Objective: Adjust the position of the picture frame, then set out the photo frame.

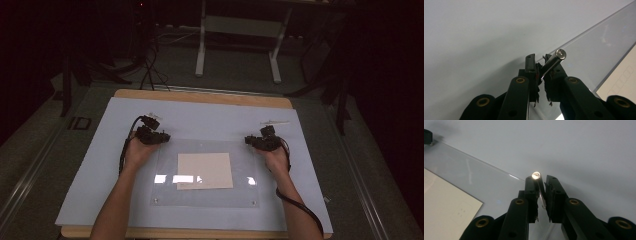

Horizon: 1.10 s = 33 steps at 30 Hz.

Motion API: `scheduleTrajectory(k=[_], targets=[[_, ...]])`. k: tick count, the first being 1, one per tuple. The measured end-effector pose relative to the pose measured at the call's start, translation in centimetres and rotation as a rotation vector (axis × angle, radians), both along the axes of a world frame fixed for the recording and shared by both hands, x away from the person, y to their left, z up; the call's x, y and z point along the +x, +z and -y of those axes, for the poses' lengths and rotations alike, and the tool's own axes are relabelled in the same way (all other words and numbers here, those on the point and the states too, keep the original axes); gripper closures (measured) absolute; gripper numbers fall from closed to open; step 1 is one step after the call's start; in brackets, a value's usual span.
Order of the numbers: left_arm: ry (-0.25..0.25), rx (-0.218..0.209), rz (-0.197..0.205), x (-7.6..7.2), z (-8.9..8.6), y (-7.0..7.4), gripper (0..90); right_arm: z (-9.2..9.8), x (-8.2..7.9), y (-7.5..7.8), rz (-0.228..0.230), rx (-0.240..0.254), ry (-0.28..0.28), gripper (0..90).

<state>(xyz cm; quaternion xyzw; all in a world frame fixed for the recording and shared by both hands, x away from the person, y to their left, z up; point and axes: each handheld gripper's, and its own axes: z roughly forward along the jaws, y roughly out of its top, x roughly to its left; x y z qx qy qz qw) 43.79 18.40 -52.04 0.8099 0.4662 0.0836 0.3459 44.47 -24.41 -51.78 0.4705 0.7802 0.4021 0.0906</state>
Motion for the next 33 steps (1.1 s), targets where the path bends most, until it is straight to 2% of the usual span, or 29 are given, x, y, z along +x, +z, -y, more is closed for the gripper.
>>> scheduleTrajectory(k=[4, 5, 7, 12, 17, 18, 25, 29, 33], targets=[[0.005, -0.011, 0.002, 0.0, 0.0, -0.1, 80.5, 0.0, -0.1, -0.1, 0.007, -0.004, -0.002, 80.5], [0.014, -0.034, 0.001, -0.1, -0.2, -0.3, 80.0, 0.0, -0.2, -0.1, 0.009, -0.003, -0.002, 80.5], [0.022, -0.050, 0.000, -0.1, -0.2, -0.4, 79.5, 0.0, -0.2, -0.2, 0.011, -0.004, -0.003, 80.4], [0.029, -0.071, 0.010, -0.3, -0.4, -0.6, 77.6, 0.0, -0.3, -0.2, 0.021, -0.010, 0.000, 80.2], [0.032, -0.067, 0.059, -1.0, -0.7, -0.4, 69.8, -0.2, -0.4, -0.1, 0.031, -0.038, 0.005, 80.0], [0.032, -0.067, 0.059, -1.0, -0.7, -0.4, 69.0, -0.2, -0.4, -0.1, 0.031, -0.038, 0.005, 80.0], [0.053, -0.093, 0.146, -2.2, -1.5, 0.5, 62.5, 0.1, -0.8, 0.2, 0.051, -0.044, 0.000, 76.6], [0.071, -0.115, 0.193, -2.8, -1.9, 0.9, 59.7, 0.3, -1.2, 0.4, 0.076, -0.043, 0.005, 72.9], [0.084, -0.109, 0.215, -3.2, -2.0, 1.0, 58.6, 0.4, -1.6, 0.8, 0.105, -0.042, 0.013, 71.6]])
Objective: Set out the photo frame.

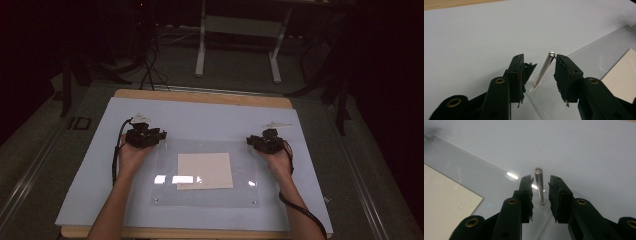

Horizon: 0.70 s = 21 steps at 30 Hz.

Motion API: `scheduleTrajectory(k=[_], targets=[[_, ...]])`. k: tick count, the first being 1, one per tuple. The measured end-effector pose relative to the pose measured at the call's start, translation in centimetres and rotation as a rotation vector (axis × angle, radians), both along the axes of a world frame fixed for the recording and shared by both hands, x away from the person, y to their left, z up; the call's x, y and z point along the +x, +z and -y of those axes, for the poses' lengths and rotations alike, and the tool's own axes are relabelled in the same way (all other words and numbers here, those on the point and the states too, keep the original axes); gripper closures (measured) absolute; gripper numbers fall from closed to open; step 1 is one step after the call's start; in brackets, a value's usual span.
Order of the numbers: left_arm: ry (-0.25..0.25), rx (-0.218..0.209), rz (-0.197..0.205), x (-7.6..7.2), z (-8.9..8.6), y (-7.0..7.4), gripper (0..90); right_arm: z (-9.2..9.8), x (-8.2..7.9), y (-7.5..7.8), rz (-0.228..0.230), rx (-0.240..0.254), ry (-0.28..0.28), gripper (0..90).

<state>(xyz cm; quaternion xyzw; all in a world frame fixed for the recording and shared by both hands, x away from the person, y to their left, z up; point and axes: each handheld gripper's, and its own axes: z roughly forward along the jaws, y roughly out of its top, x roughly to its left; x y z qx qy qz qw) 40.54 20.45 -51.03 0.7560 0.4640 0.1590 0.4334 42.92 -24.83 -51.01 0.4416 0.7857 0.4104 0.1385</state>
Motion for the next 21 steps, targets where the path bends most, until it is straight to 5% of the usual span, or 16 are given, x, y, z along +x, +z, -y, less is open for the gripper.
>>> scheduleTrajectory(k=[4, 21], targets=[[0.025, 0.000, 0.017, -0.47, -0.11, -0.02, 58.5, 0.29, -0.54, 0.44, 0.045, 0.007, -0.006, 71.6], [0.014, 0.015, 0.067, -1.03, 0.34, -0.44, 70.9, 0.12, -0.47, 0.00, 0.073, 0.033, -0.036, 74.5]])
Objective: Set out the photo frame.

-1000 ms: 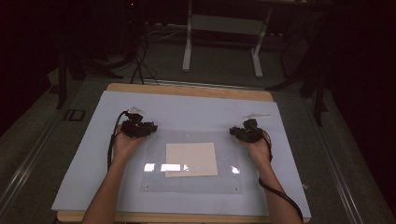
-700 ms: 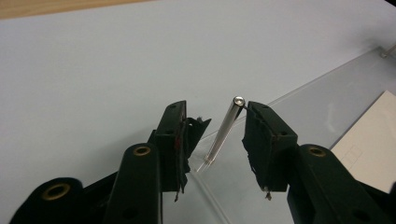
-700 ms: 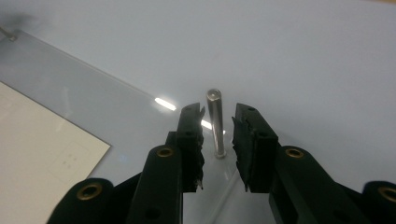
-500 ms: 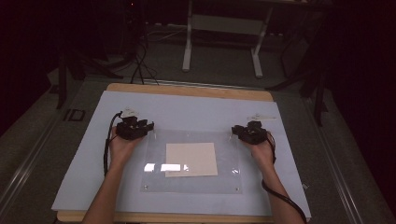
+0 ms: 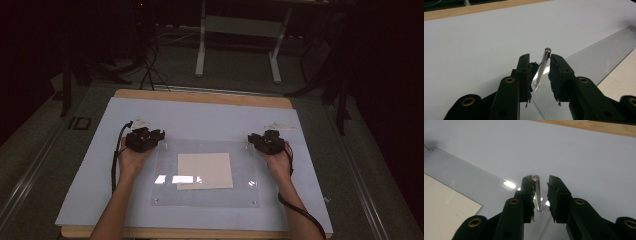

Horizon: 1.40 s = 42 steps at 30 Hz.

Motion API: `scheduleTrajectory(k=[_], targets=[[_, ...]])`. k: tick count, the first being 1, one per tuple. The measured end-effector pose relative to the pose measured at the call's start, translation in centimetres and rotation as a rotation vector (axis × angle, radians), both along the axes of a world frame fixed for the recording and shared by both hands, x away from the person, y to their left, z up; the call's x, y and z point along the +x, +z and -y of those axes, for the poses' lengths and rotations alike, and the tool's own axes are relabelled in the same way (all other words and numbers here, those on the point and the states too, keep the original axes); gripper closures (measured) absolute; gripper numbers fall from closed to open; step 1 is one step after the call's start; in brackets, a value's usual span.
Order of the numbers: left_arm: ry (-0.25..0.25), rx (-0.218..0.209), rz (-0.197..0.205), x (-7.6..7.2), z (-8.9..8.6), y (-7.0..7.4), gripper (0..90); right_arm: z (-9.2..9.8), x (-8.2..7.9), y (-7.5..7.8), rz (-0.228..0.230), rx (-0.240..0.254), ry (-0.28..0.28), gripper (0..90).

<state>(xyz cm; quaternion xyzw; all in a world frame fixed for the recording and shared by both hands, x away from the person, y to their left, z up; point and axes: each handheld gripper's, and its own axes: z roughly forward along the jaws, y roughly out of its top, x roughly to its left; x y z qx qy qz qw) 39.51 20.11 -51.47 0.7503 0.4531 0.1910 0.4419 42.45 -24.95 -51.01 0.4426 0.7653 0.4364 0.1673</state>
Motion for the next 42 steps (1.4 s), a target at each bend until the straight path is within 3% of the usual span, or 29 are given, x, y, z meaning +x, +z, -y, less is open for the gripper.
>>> scheduleTrajectory(k=[7, 13, 16, 19, 30, 42], targets=[[-0.009, 0.006, -0.010, 0.4, 0.7, -0.5, 74.0, -0.5, 0.2, -0.1, 0.003, 0.000, 0.003, 82.3], [0.007, -0.002, 0.000, 0.8, 1.2, -0.8, 83.2, -0.8, 0.0, 0.1, 0.014, -0.034, 0.000, 84.5], [0.002, 0.054, 0.007, 0.9, 1.7, -0.4, 85.0, -0.8, -0.1, 0.0, 0.029, -0.045, -0.003, 84.9], [-0.002, 0.062, 0.006, 1.1, 1.8, -0.3, 85.2, -0.7, -0.2, 0.0, 0.033, -0.044, -0.005, 84.9], [-0.001, -0.031, 0.010, 1.2, 1.2, -1.0, 84.1, -0.4, 0.0, 0.0, 0.016, -0.029, -0.002, 84.6], [-0.009, -0.060, 0.013, 1.2, 0.9, -1.2, 83.3, -0.3, 0.0, -0.2, 0.011, -0.008, -0.004, 84.2]])
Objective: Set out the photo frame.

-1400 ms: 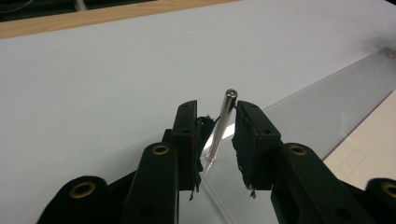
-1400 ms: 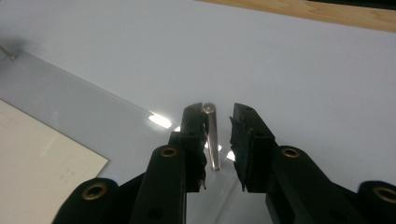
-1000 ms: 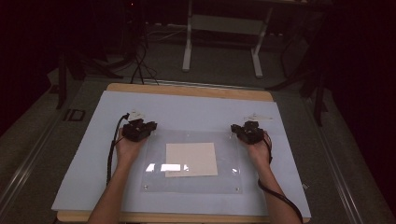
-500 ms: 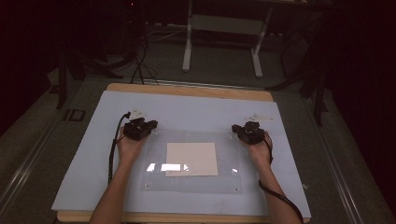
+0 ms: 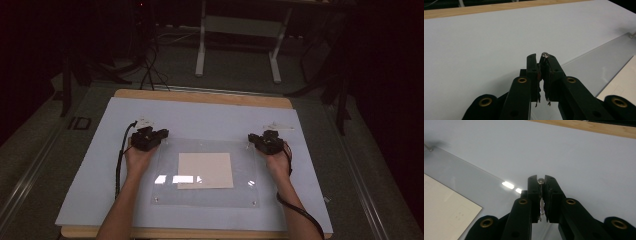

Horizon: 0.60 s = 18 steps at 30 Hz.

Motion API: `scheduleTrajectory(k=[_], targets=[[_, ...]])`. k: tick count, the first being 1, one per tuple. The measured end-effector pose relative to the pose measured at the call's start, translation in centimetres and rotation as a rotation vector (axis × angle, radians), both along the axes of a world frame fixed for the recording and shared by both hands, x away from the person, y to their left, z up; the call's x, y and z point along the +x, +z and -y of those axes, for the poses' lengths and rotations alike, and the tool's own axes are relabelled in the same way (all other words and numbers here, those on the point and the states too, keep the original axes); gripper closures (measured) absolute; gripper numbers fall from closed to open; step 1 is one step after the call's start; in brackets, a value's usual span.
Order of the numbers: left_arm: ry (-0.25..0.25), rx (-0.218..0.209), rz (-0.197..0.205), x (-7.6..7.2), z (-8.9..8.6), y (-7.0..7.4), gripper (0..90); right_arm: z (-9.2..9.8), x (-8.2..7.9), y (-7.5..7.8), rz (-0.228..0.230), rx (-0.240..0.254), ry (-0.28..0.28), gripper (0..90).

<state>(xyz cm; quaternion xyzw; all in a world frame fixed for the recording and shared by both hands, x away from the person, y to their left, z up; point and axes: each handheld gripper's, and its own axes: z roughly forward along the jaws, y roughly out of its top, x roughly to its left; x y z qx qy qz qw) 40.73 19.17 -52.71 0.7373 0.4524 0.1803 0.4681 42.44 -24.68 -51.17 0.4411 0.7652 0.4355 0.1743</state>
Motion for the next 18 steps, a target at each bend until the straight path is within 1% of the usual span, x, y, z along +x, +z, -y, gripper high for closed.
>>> scheduleTrajectory(k=[3, 4, 6, 9, 12, 13, 15, 17, 18], targets=[[-0.002, -0.008, -0.008, 0.1, -0.1, 0.0, 83.2, 0.0, 0.0, 0.0, -0.003, 0.003, 0.002, 84.2], [-0.006, -0.016, -0.017, 0.2, -0.2, 0.0, 83.1, 0.0, 0.1, 0.0, -0.004, 0.003, 0.003, 84.2], [-0.008, -0.015, -0.022, 0.2, -0.2, 0.1, 83.2, 0.0, 0.1, 0.0, -0.007, 0.001, 0.004, 84.2], [-0.010, -0.025, -0.030, 0.3, -0.3, 0.1, 83.0, 0.1, 0.2, 0.0, -0.012, 0.004, 0.006, 84.2], [-0.014, -0.047, -0.047, 0.6, -0.5, 0.0, 82.7, 0.0, 0.3, 0.2, -0.027, 0.001, 0.003, 84.3], [-0.014, -0.047, -0.047, 0.6, -0.5, 0.0, 82.5, 0.0, 0.3, 0.2, -0.027, 0.001, 0.003, 84.3], [-0.019, -0.064, -0.067, 0.9, -0.7, 0.0, 82.3, 0.0, 0.5, 0.3, -0.040, 0.002, 0.004, 84.4], [-0.018, -0.071, -0.073, 1.0, -0.7, 0.0, 82.3, 0.0, 0.6, 0.3, -0.043, 0.000, 0.005, 84.4], [-0.016, -0.080, -0.087, 1.2, -0.7, 0.1, 82.3, 0.0, 0.7, 0.3, -0.047, -0.002, 0.004, 84.6]])
